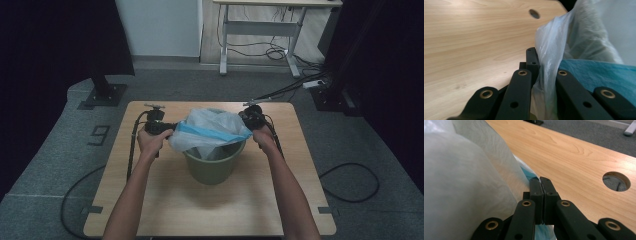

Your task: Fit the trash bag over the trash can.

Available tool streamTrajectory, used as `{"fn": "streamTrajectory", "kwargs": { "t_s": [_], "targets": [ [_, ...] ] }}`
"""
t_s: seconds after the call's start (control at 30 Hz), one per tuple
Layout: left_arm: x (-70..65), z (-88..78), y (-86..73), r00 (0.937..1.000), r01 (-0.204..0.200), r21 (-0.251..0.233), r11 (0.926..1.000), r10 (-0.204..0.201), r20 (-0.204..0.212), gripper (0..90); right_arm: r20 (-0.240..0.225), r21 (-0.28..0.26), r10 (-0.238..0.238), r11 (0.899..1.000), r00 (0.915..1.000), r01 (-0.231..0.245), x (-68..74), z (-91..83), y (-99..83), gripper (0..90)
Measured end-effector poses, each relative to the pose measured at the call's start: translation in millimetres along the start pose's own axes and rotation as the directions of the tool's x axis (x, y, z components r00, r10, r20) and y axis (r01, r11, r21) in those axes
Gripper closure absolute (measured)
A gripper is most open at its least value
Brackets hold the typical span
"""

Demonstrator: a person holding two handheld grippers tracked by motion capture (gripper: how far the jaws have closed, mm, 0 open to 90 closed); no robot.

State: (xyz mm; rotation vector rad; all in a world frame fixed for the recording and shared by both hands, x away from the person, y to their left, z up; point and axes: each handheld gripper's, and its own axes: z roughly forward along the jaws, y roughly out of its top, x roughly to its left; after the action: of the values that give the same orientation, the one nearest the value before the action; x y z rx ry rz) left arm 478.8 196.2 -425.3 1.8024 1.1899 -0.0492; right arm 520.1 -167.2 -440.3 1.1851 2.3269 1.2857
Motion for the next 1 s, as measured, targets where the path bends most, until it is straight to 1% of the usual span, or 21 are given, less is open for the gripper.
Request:
{"fn": "streamTrajectory", "kwargs": {
  "t_s": [0.03, 0.07, 0.1, 0.17, 0.2, 0.23, 0.3, 0.33, 0.37, 0.43, 0.5, 0.53, 0.57, 0.6, 0.73, 0.77, 0.87, 0.93, 1.0],
  "targets": [
    [-0.8, 0.0, -0.5, 1.0, -0.006, -0.001, 1.0, 0.006, 0.004, 87.6, 0.0, -0.017, 0.012, 1.0, 0.9999, -0.012, -0.8, -1.6, -1.1, 84.4],
    [-2.1, -0.1, -0.8, 0.9999, -0.012, -0.001, 0.9999, 0.012, 0.003, 87.6, 0.013, -0.037, 0.022, 0.999, 0.9997, -0.022, -1.6, -3.4, -1.6, 78.8],
    [-3.3, -0.2, -0.8, 0.9999, -0.016, -0.003, 0.9999, 0.016, 0.003, 87.6, 0.032, -0.058, 0.034, 0.998, 0.9989, -0.032, -2.3, -6.2, -1.4, 75.3],
    [-5.4, -0.8, -0.3, 0.9997, -0.023, -0.006, 0.9997, 0.023, 0.007, 87.6, 0.05, -0.114, 0.053, 0.992, 0.9974, -0.047, -4.7, -14.2, 0.1, 67.7],
    [-6.3, -0.8, -0.1, 0.9996, -0.029, -0.009, 0.9996, 0.029, 0.006, 87.6, 0.064, -0.146, 0.064, 0.988, 0.9959, -0.054, -5.7, -19.1, 1.8, 63.7],
    [-6.8, -0.9, 0.2, 0.9996, -0.028, -0.01, 0.9995, 0.028, 0.006, 87.8, 0.08, -0.186, 0.086, 0.98, 0.9931, -0.07, -6.3, -24.4, 3.8, 61.3],
    [-7.1, -1.3, 0.7, 0.9996, -0.026, -0.014, 0.9996, 0.026, 0.008, 87.8, 0.09, -0.262, 0.13, 0.96, 0.9874, -0.103, -7.6, -35.1, 7.9, 57.6],
    [-7.6, -1.7, 0.8, 0.9997, -0.023, -0.018, 0.9996, 0.024, 0.007, 87.8, 0.093, -0.279, 0.144, 0.954, 0.9853, -0.113, -8.4, -39.6, 9.6, 56.9],
    [-7.8, -2.1, 0.8, 0.9997, -0.025, -0.017, 0.9996, 0.025, 0.007, 87.8, 0.102, -0.272, 0.15, 0.955, 0.9834, -0.117, -9.0, -44.1, 11.7, 56.1],
    [-8.5, -3.1, 0.8, 0.9995, -0.03, -0.019, 0.9994, 0.03, 0.004, 87.8, 0.111, -0.272, 0.141, 0.957, 0.9838, -0.106, -8.9, -50.0, 13.1, 55.1],
    [-9.1, -4.3, 0.7, 0.9994, -0.036, -0.022, 0.9991, 0.036, 0.003, 87.8, 0.094, -0.278, 0.137, 0.955, 0.9861, -0.106, -8.0, -58.4, 13.8, 54.4],
    [-9.3, -4.8, 0.7, 0.9993, -0.037, -0.024, 0.999, 0.037, 0.002, 87.8, 0.088, -0.276, 0.13, 0.956, 0.9876, -0.101, -7.1, -61.3, 13.9, 53.8],
    [-9.6, -5.6, 0.8, 0.9992, -0.039, -0.024, 0.999, 0.039, -0.001, 87.8, 0.087, -0.277, 0.114, 0.957, 0.9897, -0.085, -4.9, -65.5, 13.9, 53.6],
    [-10.3, -6.0, 1.0, 0.9993, -0.038, -0.028, 0.9989, 0.038, -0.003, 87.8, 0.085, -0.28, 0.098, 0.957, 0.9916, -0.071, -2.5, -69.9, 13.6, 53.0],
    [-12.1, -6.7, 1.1, 0.9991, -0.041, -0.028, 0.9988, 0.041, -0.009, 87.8, 0.052, -0.279, 0.059, 0.959, 0.9969, -0.042, 8.1, -87.7, 12.0, 50.2],
    [-12.4, -6.9, 1.0, 0.9988, -0.048, -0.026, 0.9985, 0.048, -0.012, 87.8, 0.044, -0.273, 0.047, 0.961, 0.9979, -0.034, 11.3, -92.4, 11.1, 49.4],
    [-12.8, -6.6, 1.0, 0.9988, -0.047, -0.026, 0.9986, 0.047, -0.013, 87.7, 0.049, -0.264, 0.009, 0.964, 0.9988, 0.005, 23.2, -106.4, 6.4, 48.2],
    [-12.7, -6.6, 1.0, 0.9988, -0.046, -0.027, 0.9986, 0.046, -0.015, 87.7, 0.04, -0.272, 0.006, 0.962, 0.9992, 0.005, 30.6, -115.0, 2.0, 47.5],
    [-13.7, -6.7, 0.8, 0.9987, -0.047, -0.028, 0.9985, 0.047, -0.021, 87.4, 0.034, -0.268, 0.0, 0.963, 0.9994, 0.009, 37.9, -122.1, -2.5, 46.2]
  ]
}}
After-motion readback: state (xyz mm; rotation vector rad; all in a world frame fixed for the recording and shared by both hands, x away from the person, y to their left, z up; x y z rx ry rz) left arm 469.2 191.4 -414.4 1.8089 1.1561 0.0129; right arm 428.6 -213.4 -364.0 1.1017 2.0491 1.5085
